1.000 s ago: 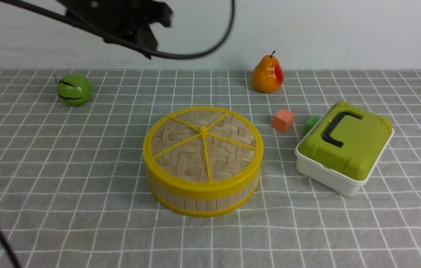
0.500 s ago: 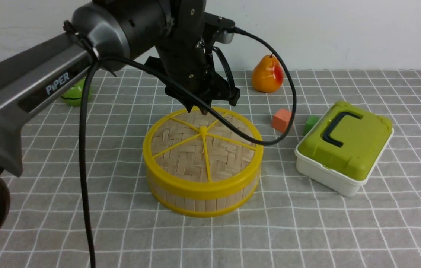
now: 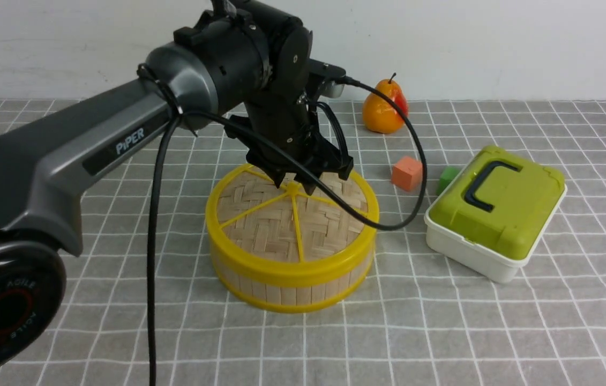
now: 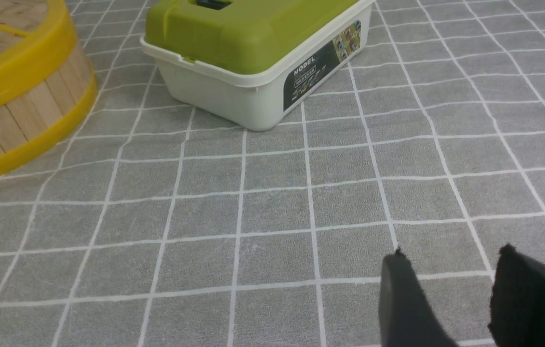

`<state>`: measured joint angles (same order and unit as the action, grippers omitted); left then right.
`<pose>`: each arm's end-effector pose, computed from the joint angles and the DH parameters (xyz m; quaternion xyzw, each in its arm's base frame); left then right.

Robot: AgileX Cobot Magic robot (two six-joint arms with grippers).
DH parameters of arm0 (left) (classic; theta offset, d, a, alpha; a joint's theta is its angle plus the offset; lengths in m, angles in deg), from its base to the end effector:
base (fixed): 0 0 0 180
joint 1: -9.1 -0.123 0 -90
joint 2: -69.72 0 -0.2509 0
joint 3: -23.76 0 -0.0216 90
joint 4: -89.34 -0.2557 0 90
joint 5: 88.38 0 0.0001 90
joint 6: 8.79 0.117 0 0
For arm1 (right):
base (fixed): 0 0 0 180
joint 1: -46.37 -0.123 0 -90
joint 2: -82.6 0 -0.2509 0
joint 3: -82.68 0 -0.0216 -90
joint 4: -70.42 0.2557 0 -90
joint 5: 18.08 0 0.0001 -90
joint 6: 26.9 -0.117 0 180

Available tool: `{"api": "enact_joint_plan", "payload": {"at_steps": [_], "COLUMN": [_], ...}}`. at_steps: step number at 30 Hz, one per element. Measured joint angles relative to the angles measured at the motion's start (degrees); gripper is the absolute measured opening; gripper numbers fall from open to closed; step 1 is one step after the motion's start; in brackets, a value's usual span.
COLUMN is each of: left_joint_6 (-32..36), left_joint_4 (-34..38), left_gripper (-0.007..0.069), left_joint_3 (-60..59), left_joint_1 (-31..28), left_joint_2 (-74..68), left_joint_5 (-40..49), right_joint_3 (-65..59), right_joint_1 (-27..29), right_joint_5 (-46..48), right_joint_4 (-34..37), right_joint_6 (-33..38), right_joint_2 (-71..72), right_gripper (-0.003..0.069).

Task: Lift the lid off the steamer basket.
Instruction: Use the left arm to lift the lid of the steamer, then use the left arm to place the steamer lid on the table

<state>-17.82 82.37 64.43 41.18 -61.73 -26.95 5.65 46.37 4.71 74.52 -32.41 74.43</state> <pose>0.4104 -0.2425 0.2264 0.2087 0.9463 -0.0291 0.2451 0.1159 0.0032 0.1655 0.0574 0.8066 0.0588 0.5853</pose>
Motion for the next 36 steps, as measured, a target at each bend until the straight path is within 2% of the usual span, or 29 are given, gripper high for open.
{"api": "enact_joint_plan", "payload": {"at_steps": [9,11,12,14,15,20,25,29,32,36], "left_joint_6": [0.0,-0.2,-0.2,-1.6,-2.4,-5.5,-5.9,-6.2,-6.2,-6.2], "left_joint_4": [-0.3,-0.8,-0.8,-1.2,-1.4,-1.9,-2.1,-5.2,-7.1,-9.0], "left_gripper": [0.0267,0.0197,0.0191,0.0106,0.0097,0.0103,0.0103,0.0103,0.0103,0.0103], "left_joint_3": [0.0,0.0,0.0,0.0,0.0,0.0,-0.1,1.5,3.1,4.6], "left_joint_1": [0.0,-0.1,-0.1,-0.1,-0.1,-0.1,-0.1,-0.2,-1.1,-6.1], "left_joint_2": [-1.4,-1.4,-1.4,-1.4,-1.4,-1.4,-0.1,5.4,8.8,16.0], "left_joint_5": [-0.1,0.0,0.0,0.0,0.0,-0.1,-0.3,-0.5,-0.5,-0.1], "right_joint_3": [0.0,0.0,0.0,0.0,0.0,0.0,0.0,0.0,0.0,0.0], "right_joint_1": [0.0,0.0,0.0,0.0,0.0,0.0,0.0,0.0,0.0,0.0], "right_joint_5": [0.0,0.0,0.0,0.0,0.0,0.0,0.0,0.0,0.0,0.0], "right_joint_4": [0.0,0.0,0.0,0.0,0.0,0.0,0.0,0.0,0.0,0.0], "right_joint_6": [0.0,0.0,0.0,0.0,0.0,0.0,0.0,0.0,0.0,0.0], "right_joint_2": [0.0,0.0,0.0,0.0,0.0,0.0,0.0,0.0,0.0,0.0], "right_gripper": [0.0241,0.0241,0.0241,0.0241,0.0241,0.0241,0.0241,0.0241,0.0241,0.0241]}}
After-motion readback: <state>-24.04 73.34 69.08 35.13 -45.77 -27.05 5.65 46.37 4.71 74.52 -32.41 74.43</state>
